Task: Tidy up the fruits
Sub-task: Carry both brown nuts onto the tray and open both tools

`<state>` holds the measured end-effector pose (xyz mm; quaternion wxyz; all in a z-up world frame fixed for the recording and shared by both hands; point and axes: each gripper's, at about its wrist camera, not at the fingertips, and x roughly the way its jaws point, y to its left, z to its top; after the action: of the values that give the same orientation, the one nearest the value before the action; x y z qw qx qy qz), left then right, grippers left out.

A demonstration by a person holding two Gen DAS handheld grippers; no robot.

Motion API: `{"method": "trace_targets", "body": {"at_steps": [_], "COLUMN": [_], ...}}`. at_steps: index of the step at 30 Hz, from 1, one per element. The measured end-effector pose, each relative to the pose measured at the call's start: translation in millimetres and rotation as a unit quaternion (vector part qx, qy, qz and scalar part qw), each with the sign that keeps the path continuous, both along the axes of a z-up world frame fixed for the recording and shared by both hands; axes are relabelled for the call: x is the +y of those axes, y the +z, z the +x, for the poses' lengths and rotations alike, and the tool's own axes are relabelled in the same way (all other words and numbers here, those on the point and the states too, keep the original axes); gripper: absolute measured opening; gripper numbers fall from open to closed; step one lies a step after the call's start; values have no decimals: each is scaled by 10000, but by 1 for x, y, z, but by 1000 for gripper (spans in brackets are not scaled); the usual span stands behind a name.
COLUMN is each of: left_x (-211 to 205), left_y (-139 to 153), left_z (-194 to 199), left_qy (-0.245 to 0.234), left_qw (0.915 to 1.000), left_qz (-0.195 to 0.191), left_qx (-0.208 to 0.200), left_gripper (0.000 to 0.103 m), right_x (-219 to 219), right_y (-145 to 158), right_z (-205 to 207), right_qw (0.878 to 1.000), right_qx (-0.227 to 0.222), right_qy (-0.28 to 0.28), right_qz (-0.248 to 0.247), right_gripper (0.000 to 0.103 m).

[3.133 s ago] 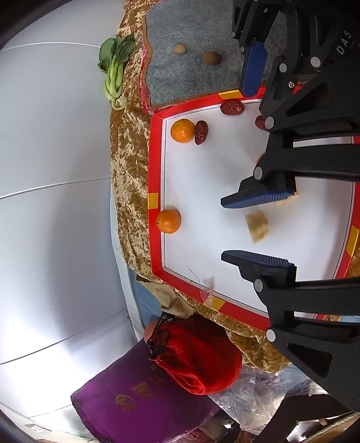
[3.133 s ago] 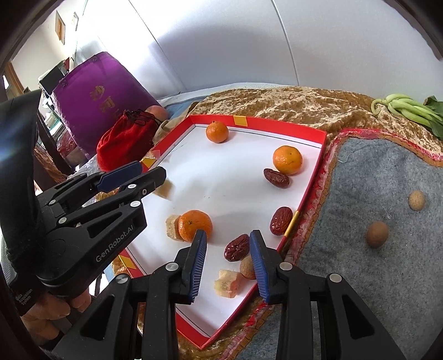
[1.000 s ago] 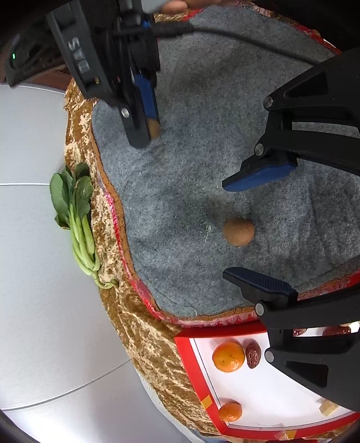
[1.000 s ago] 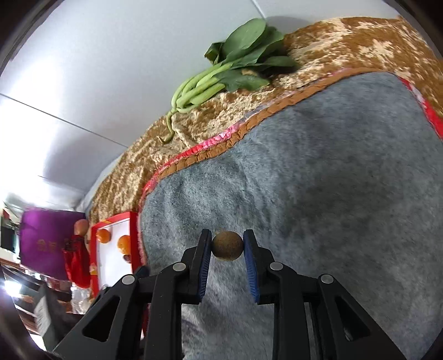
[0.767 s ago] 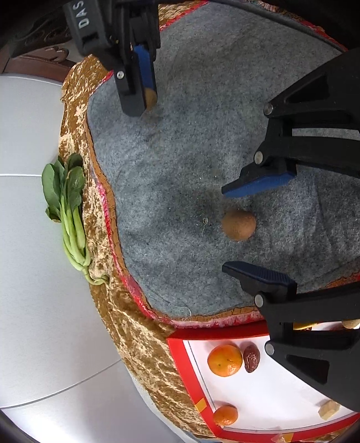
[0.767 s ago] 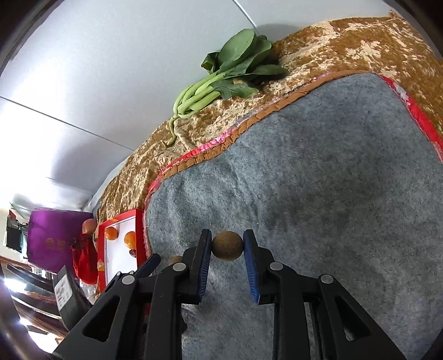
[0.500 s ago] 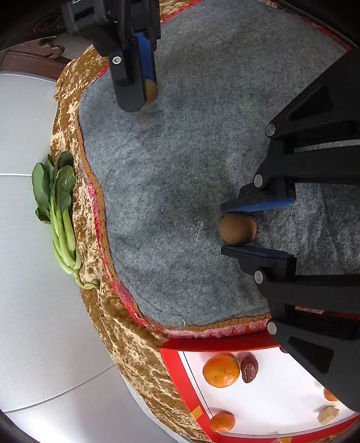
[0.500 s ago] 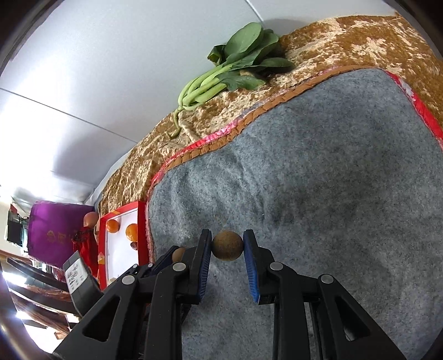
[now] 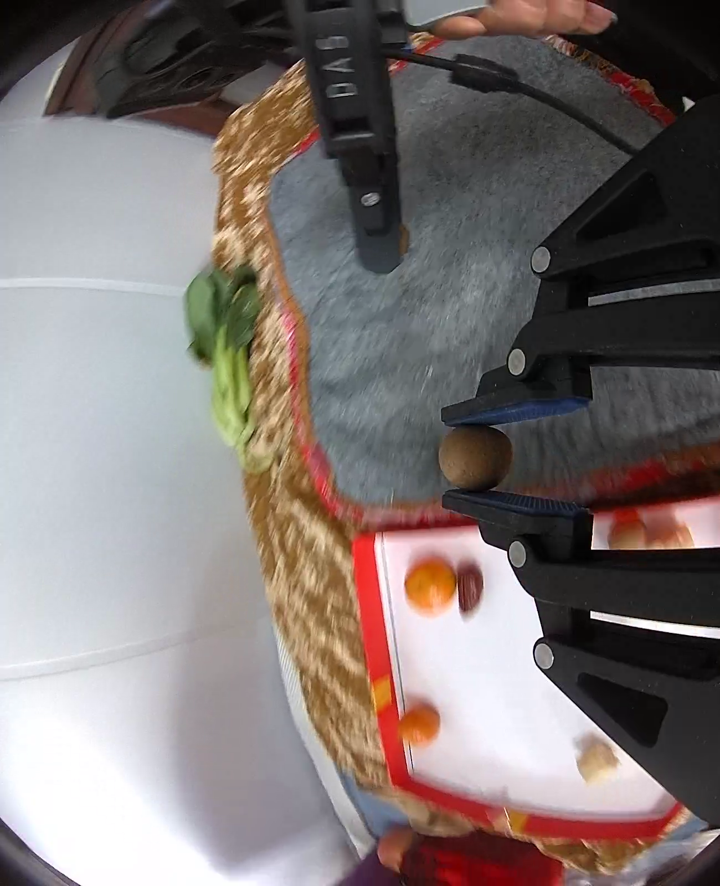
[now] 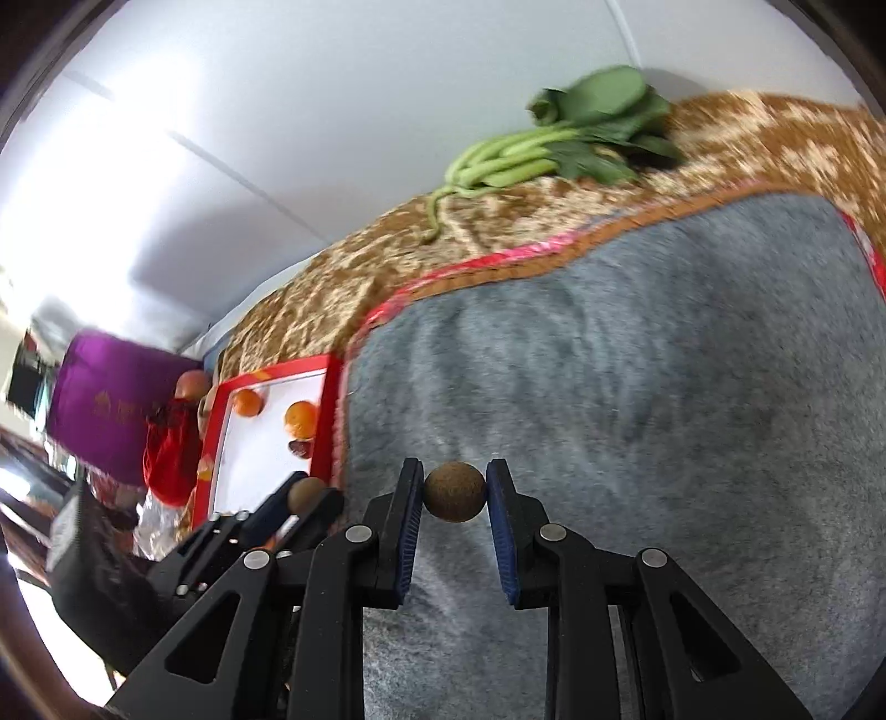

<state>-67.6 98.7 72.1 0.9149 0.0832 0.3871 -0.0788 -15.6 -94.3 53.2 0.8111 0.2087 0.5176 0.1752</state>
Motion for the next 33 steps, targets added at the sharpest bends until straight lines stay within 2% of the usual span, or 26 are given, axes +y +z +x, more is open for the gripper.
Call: {"method": "trace_targets", "body": {"at_steps": [3,7,12,16,23,33], "left_x": [24,60,89,111,134,143], "left_y": [11,17,23,23,18,14], "left_z": [-19,-44,-59,-65,-67,-65], "left_qy": [514,1143,1609,1870,2122,2213], "left_qw": [9978,9915,9829,9782,9737,9727], "left_qz": [180,145,265,250,219,59], "left_qx": [-369,-613,-859,-872,-798,-690], "left_gripper": [21,21,21,21,21,21], "right_x": [24,67,119,153,187,198], "right_y": [11,31,46,48,33,22], "right_z": [-10,-30,-59,-79,-91,-97], "right_qw": [9990,9917,9756,9635,9530,9481], "right_qx": [-327,-942,-1625,-1951,-2122,-2211], "right_qy": [275,788,1379,1725,1966,2009], "right_qz": [-140,-375,-522,-619,-905,-1085], "right_gripper": [24,24,24,24,24,24]}}
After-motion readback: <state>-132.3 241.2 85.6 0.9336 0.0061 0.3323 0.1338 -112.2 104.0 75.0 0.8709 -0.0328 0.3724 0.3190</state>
